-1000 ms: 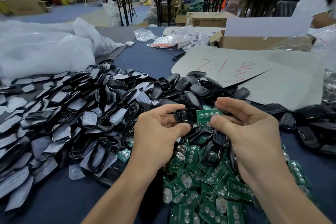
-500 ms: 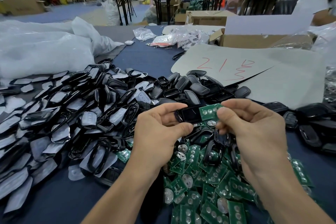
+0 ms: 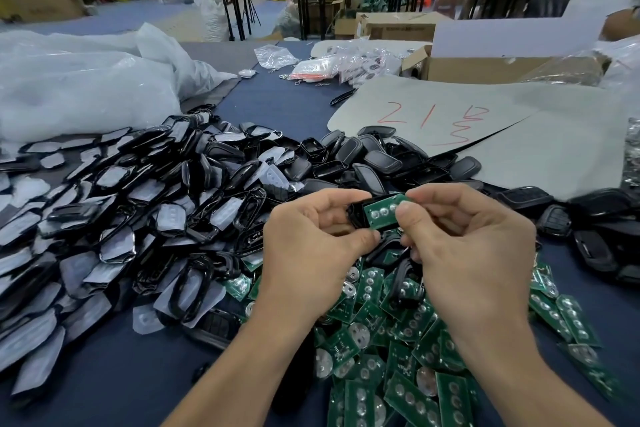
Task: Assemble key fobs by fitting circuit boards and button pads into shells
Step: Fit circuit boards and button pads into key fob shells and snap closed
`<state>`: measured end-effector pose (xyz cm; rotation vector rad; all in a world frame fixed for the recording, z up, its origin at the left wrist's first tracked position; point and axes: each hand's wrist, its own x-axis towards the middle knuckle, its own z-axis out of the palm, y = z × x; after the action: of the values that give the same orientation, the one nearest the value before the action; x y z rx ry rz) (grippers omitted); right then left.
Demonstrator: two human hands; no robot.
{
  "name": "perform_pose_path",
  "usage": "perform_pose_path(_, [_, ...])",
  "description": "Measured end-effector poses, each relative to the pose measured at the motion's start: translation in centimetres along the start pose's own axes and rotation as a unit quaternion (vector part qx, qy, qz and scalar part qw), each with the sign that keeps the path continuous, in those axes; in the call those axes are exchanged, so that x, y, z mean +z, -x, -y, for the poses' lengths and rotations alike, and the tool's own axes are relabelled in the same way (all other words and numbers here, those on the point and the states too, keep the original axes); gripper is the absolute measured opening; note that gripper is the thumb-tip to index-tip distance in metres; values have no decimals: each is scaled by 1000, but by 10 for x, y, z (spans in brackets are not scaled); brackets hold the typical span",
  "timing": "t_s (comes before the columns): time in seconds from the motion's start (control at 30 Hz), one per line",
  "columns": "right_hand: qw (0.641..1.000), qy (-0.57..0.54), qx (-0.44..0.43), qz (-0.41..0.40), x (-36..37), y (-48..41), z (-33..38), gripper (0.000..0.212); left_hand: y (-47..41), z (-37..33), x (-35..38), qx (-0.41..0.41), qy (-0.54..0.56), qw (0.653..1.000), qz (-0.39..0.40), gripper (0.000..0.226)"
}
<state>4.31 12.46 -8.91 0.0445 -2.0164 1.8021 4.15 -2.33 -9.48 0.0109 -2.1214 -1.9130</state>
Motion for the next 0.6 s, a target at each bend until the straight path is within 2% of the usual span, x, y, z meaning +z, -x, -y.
perform_pose_path(0.33, [996, 76, 6, -36, 0, -1, -2, 14, 5, -1, 3, 10, -22, 1000, 9, 39])
perform_pose_path(0.6, [989, 148, -5, -8, 0, 1, -1, 16, 5, 5, 6, -35, -6, 999, -40, 26])
